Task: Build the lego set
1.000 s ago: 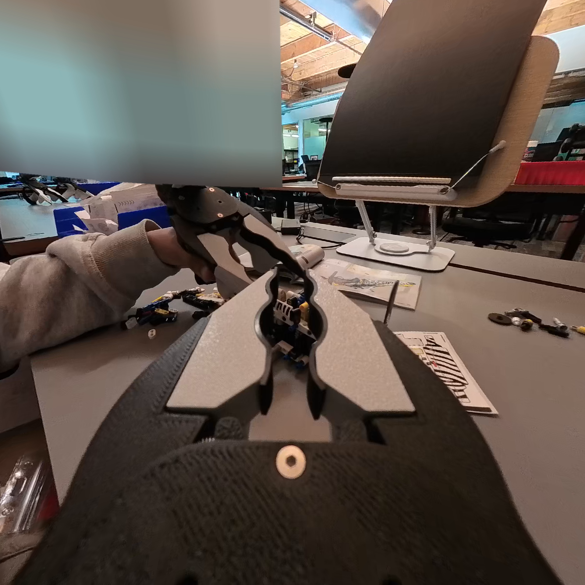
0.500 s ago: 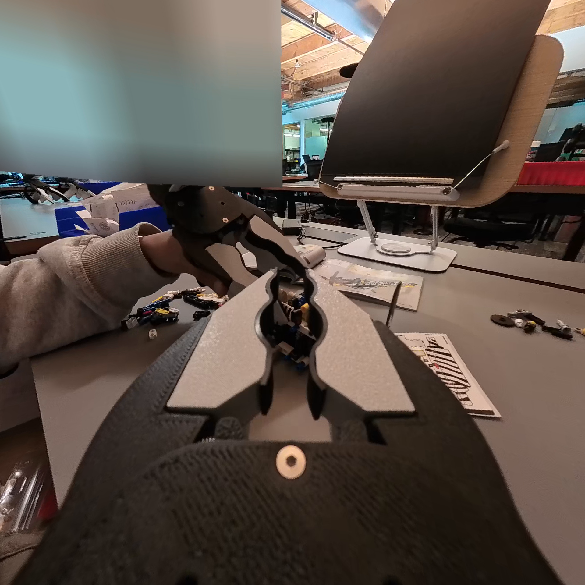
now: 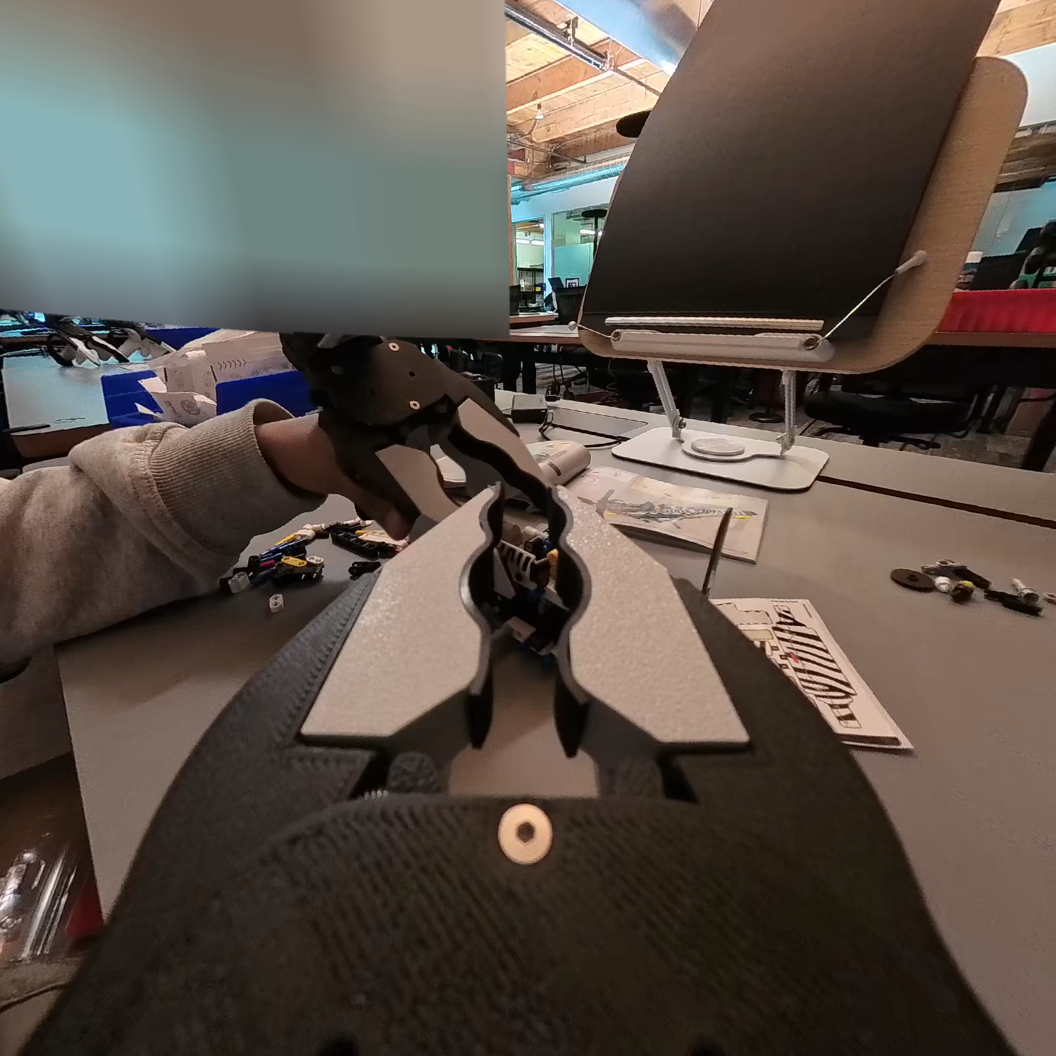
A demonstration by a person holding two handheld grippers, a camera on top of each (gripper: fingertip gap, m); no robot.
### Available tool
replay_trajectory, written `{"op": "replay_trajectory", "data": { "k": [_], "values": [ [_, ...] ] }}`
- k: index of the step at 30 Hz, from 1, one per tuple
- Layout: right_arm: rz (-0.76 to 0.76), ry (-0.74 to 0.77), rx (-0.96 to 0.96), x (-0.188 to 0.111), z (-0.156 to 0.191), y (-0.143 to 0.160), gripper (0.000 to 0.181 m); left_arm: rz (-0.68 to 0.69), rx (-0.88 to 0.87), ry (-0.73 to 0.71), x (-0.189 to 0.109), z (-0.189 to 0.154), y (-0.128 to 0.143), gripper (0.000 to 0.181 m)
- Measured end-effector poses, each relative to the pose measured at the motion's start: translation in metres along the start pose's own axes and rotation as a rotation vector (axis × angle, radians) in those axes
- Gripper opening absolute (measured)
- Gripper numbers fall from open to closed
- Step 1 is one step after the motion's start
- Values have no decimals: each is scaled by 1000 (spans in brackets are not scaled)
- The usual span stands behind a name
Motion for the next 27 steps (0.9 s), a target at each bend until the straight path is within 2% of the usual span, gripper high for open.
{"op": "replay_trajectory", "data": {
  "k": [4,7,14,27],
  "values": [
    [1,2,3,0,0,0,12,-17,-12,22,-2,-1,-7,70],
    [2,1,5,1,-1,0,13,-1,-10,50,-1,1,-12,63],
    [4,-7,13,3,0,0,12,70,-4,98,5,-4,-5,46],
    [1,-11,21,3,-1,0,12,-9,-44,107,-4,-4,-9,47]
  ]
}}
Point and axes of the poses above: each gripper's, where its closed fingertips meet, x out along the fingers, y out of its underside, z = x × y across the jaws, the point moved 1 cm from there along -x, back along the fingers, and after that the axes turned 14 degrees about y, right-handed, at the moved point
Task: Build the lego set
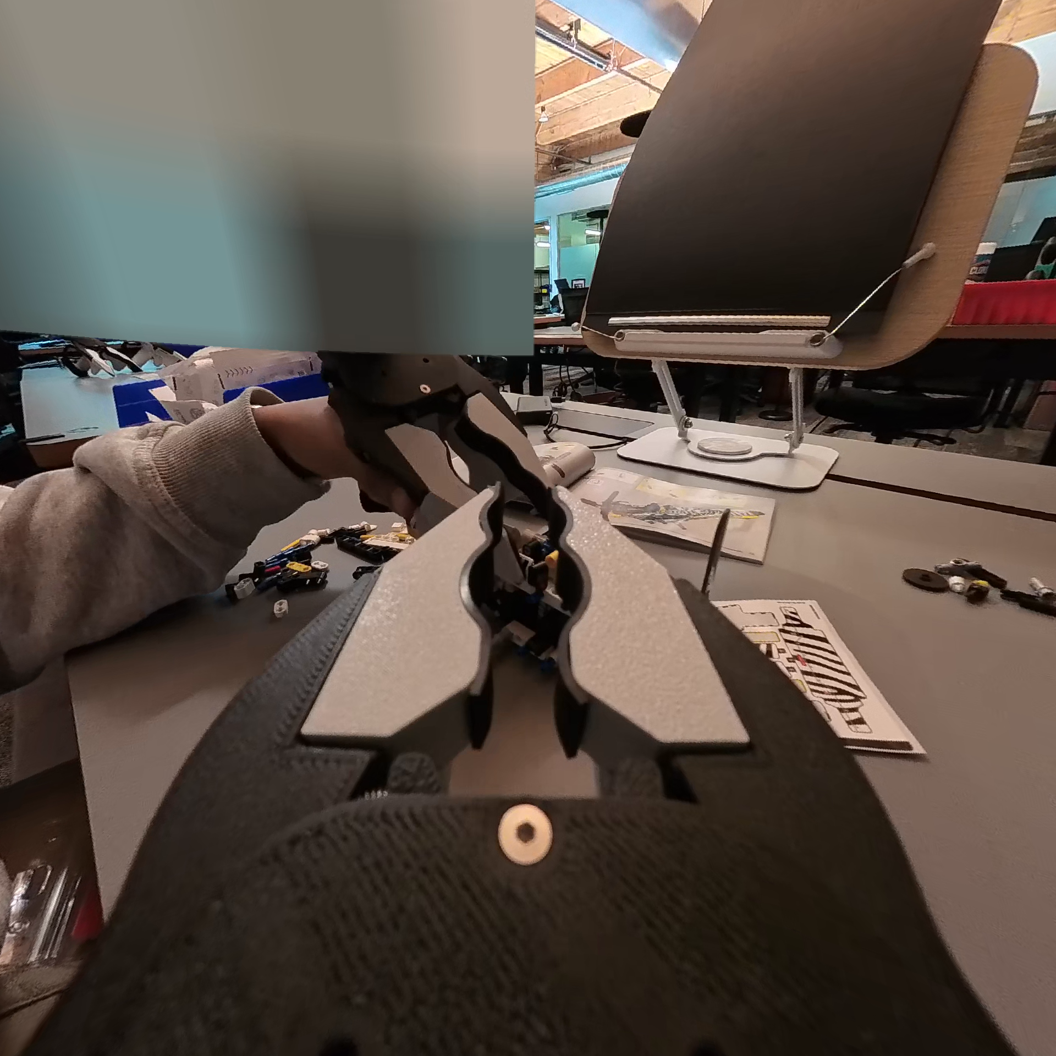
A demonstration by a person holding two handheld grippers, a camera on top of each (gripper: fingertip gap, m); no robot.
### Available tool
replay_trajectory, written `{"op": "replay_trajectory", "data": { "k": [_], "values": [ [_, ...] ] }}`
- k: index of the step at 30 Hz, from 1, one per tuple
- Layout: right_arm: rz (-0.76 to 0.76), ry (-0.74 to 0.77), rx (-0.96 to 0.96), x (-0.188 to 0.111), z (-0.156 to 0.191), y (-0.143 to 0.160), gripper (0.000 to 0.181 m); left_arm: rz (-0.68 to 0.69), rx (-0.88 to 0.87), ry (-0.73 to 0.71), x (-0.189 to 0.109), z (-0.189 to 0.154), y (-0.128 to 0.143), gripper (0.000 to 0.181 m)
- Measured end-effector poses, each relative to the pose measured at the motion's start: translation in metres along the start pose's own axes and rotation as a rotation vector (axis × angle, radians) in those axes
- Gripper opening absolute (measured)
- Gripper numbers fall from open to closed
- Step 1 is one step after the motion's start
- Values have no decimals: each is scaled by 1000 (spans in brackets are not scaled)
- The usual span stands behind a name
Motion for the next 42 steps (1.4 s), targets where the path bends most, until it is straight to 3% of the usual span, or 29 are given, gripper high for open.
{"op": "replay_trajectory", "data": {
  "k": [4,32,37,42],
  "values": [
    [-2,-1,-1,0,0,0,12,-9,-7,24,2,-3,0,38],
    [-2,-1,-1,0,0,0,12,-20,-4,6,3,1,-1,35],
    [-3,-1,0,0,0,0,12,-23,-2,2,4,2,-1,37],
    [-3,-1,2,1,0,0,12,-44,-22,14,-2,-1,-2,51]
  ]
}}
Point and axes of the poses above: each gripper's, where its closed fingertips meet, x out along the fingers, y out of its underside, z = x × y across the jaws, the point moved 1 cm from there along -x, back along the fingers, and after that the axes turned 14 degrees about y, right-handed, at the moved point
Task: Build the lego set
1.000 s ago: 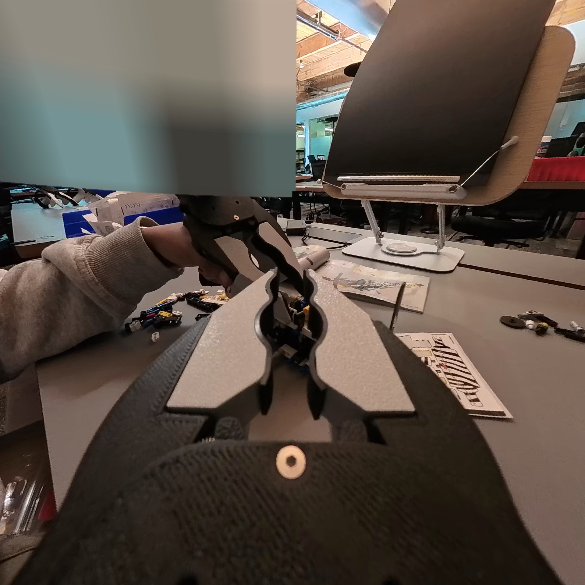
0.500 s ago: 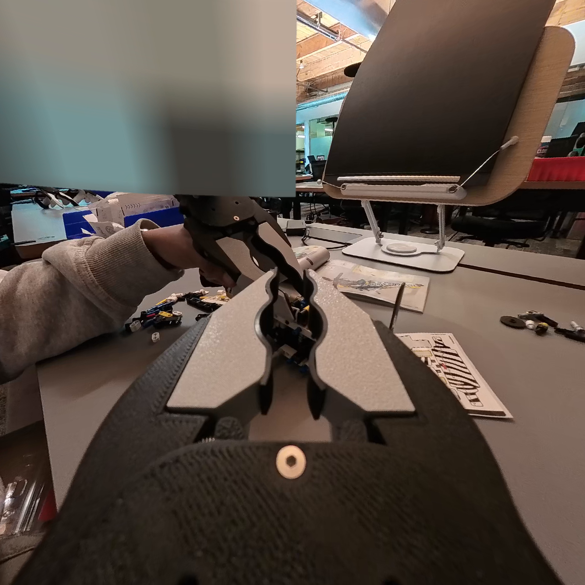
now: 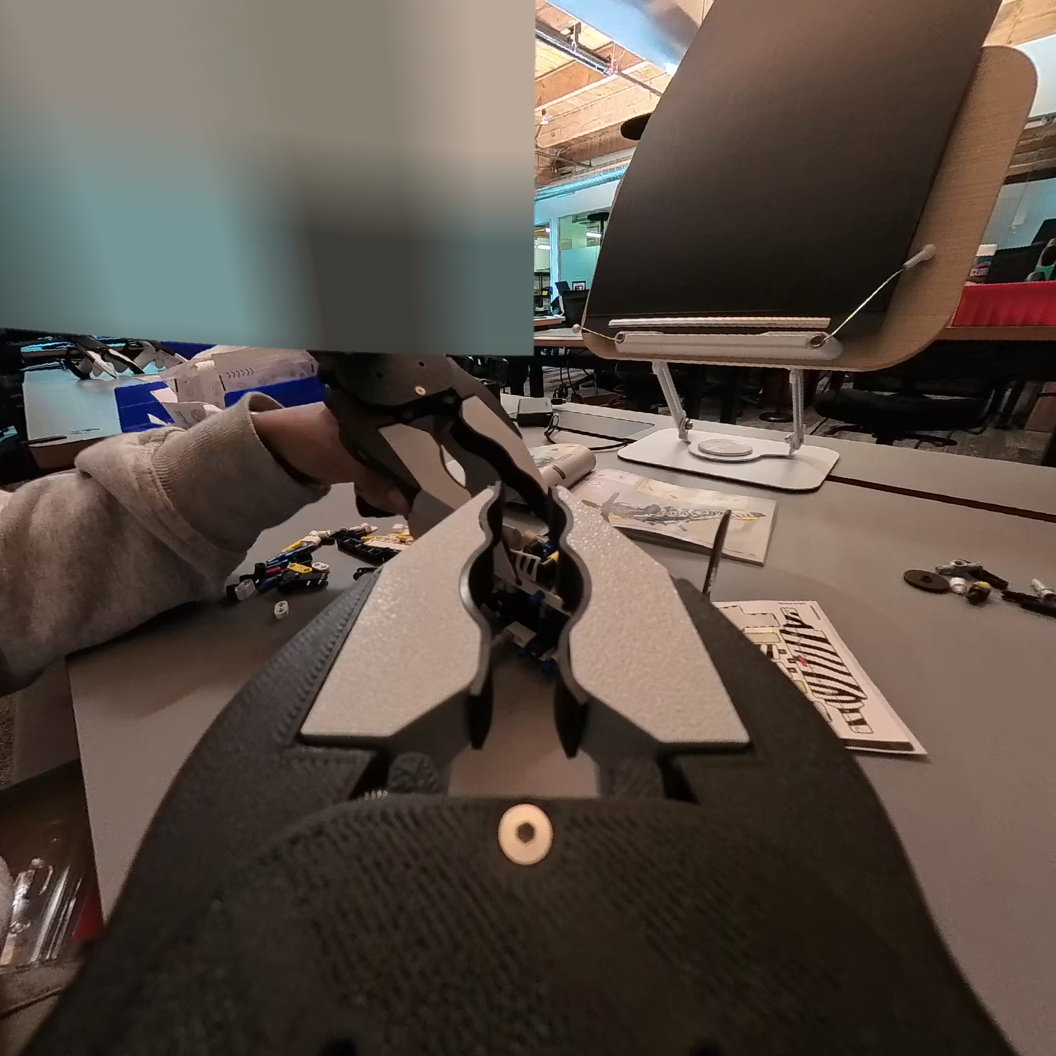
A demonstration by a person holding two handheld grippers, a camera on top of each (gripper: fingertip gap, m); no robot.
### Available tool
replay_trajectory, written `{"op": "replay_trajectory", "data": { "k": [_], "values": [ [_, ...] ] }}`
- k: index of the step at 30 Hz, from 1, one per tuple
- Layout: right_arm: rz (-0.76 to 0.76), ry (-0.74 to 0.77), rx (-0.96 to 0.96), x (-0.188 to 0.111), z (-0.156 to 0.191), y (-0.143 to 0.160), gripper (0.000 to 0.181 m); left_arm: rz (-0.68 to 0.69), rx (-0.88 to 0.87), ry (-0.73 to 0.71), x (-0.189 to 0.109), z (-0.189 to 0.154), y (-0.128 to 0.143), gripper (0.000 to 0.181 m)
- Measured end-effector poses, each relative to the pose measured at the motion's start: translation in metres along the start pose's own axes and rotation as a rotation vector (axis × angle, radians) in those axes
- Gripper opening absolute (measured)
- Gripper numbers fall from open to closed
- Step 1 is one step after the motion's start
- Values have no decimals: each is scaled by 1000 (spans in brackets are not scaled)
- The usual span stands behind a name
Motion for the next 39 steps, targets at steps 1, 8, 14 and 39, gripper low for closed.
{"op": "replay_trajectory", "data": {
  "k": [1,8,14,39],
  "values": [
    [0,0,0,0,0,0,12,-32,-4,3,-5,-1,-4,51],
    [-8,0,4,-1,0,-1,12,-419,-95,-104,-72,23,-37,52],
    [-9,2,0,-1,0,-1,12,-712,-172,-276,-129,53,-37,38],
    [-2,7,-17,0,1,0,13,-913,-91,-589,-194,63,-13,0]
  ]
}}
Point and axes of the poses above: each gripper's, where its closed fingertips meet, x out along the fingers, y out of its underside, z = x × y across the jaws, the point moved 1 cm from there along -x, back along the fingers, and after that the axes turned 14 degrees about y, right-handed, at the moved point
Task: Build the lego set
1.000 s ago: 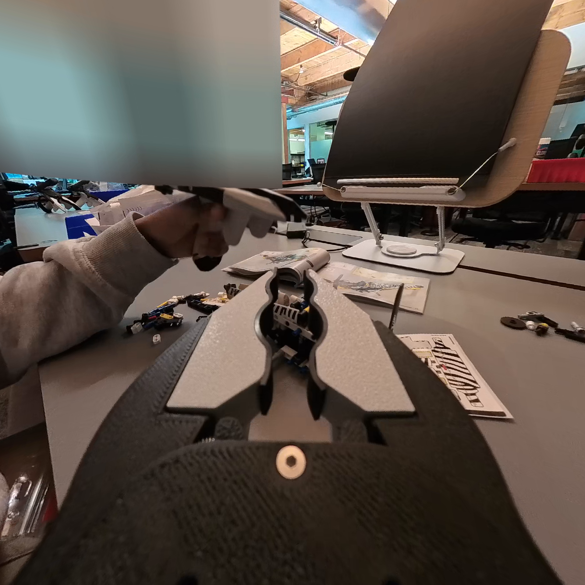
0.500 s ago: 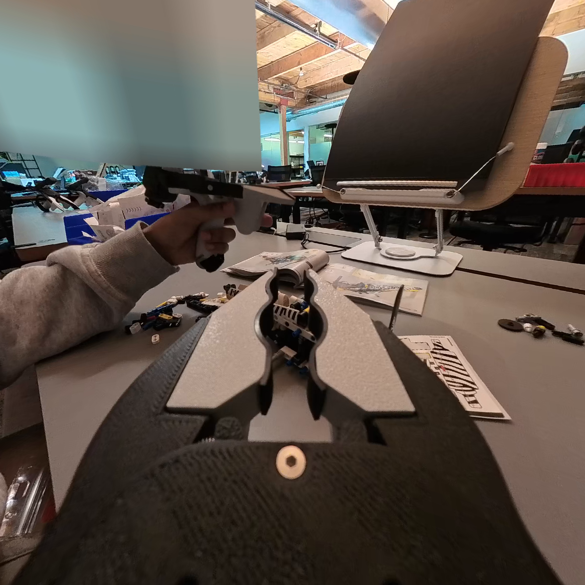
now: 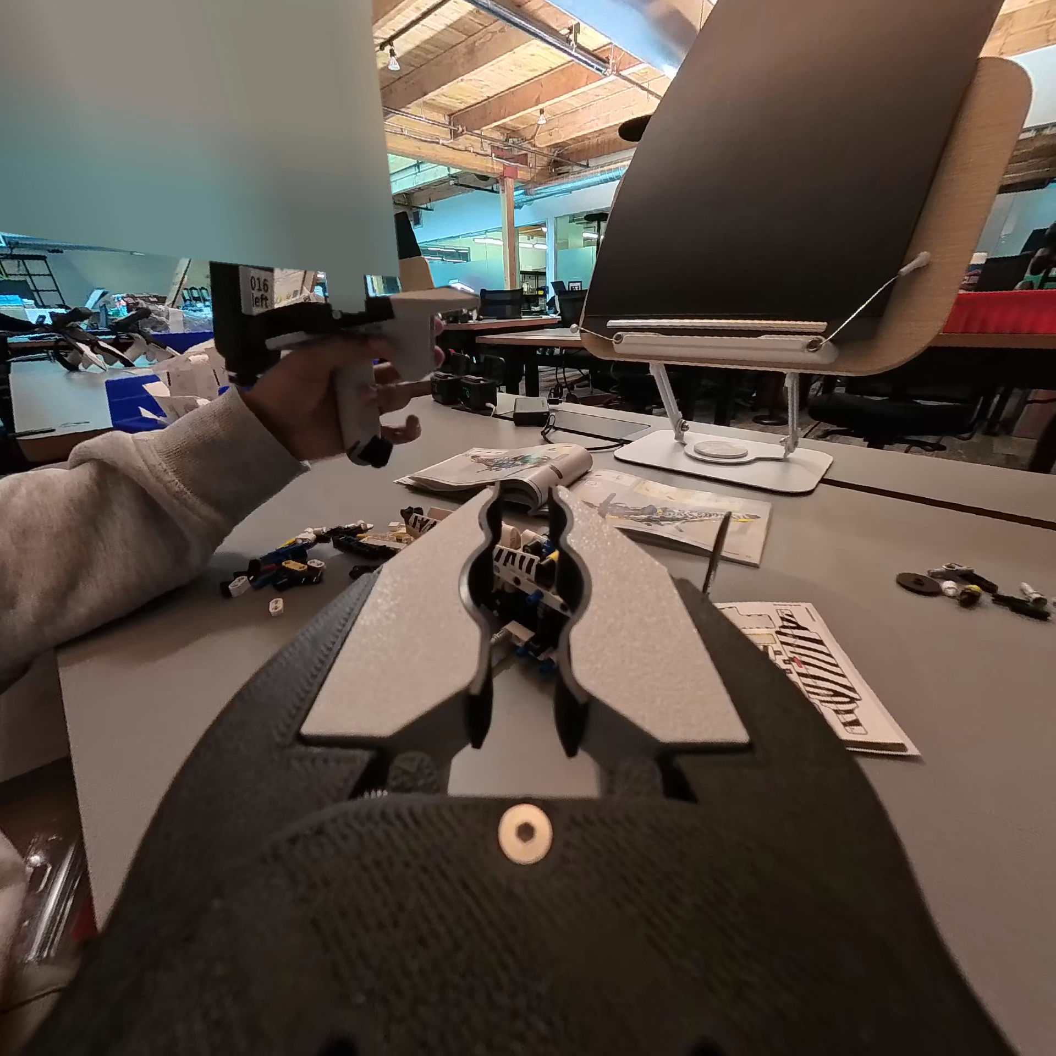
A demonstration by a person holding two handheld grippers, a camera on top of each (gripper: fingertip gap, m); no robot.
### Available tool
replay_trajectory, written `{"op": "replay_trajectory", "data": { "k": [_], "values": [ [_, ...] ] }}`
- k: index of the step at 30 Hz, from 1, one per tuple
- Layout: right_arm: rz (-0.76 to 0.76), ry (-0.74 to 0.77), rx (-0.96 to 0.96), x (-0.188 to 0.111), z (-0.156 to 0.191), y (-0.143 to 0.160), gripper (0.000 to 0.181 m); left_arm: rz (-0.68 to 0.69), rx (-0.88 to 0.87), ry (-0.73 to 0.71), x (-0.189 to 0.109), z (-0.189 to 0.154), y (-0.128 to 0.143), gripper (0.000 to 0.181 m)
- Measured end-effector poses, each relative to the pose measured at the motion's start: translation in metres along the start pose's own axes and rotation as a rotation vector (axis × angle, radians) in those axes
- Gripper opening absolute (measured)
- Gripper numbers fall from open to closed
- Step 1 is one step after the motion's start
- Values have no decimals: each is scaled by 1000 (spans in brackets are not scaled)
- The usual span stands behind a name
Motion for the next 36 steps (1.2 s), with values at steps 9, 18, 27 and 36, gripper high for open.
{"op": "replay_trajectory", "data": {
  "k": [9,18,27,36],
  "values": [
    [1,-3,3,0,0,0,13,-19,-93,-203,-16,32,-5,0],
    [3,-8,9,0,0,0,13,-104,-113,-376,-39,57,-13,0],
    [5,-11,11,0,0,0,13,-196,-263,-354,-42,63,-11,0],
    [6,-16,13,0,1,0,13,-273,-397,-213,-41,57,-11,0]
  ]
}}
Point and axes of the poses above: each gripper's, where its closed fingertips meet, x out along the fingers, y out of its underside, z = x × y across the jaws, the point moved 1 cm from there along -x, back along the fingers, and after that the axes turned 14 degrees about y, right-handed, at the moved point
